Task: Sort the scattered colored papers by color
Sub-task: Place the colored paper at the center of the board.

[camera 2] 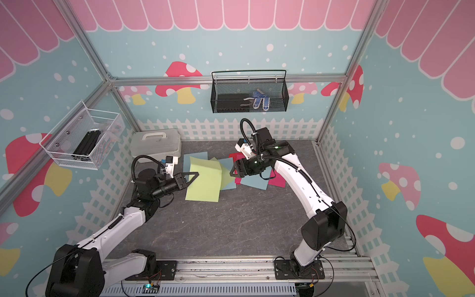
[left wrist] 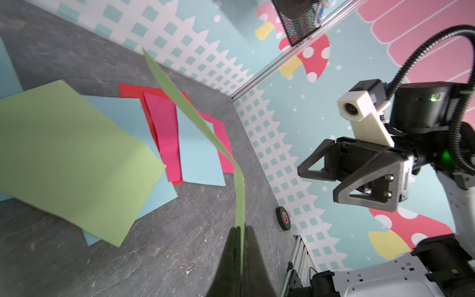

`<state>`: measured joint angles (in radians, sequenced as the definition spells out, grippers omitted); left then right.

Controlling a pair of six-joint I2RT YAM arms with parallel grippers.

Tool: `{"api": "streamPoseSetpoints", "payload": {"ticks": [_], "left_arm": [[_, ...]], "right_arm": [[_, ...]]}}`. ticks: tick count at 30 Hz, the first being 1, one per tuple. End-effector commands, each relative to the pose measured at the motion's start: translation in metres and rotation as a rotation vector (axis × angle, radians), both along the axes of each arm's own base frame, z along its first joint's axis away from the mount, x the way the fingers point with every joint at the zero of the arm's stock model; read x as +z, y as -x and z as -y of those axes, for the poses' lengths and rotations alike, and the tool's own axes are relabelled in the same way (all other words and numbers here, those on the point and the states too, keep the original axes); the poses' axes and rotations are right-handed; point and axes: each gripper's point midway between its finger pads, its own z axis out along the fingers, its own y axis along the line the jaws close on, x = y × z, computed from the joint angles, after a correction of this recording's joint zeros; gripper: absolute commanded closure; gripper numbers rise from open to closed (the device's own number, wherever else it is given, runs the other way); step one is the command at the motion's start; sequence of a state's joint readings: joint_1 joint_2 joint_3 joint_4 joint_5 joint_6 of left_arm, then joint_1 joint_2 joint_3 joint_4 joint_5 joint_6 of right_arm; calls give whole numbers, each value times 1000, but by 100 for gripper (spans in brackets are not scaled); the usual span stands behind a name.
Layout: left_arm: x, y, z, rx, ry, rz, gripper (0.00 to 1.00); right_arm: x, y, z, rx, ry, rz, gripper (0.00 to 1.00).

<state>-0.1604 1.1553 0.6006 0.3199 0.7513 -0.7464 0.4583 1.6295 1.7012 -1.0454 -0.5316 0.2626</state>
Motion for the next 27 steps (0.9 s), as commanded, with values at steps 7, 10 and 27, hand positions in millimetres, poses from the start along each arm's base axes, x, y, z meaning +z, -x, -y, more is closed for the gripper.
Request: {"api": "streamPoseSetpoints", "payload": {"ticks": [7, 10, 27], "left_arm": [[-52, -7, -33, 150, -132, -240, 100], [-73, 0, -45, 180, -170, -345, 100], [-153, 71, -111, 364, -611, -873, 100]], "right_arm": [[-17, 5, 13, -24, 51, 14, 27], [-19, 5, 14, -23, 53, 19, 27], [-9, 6, 8, -25, -16, 19, 28]]}}
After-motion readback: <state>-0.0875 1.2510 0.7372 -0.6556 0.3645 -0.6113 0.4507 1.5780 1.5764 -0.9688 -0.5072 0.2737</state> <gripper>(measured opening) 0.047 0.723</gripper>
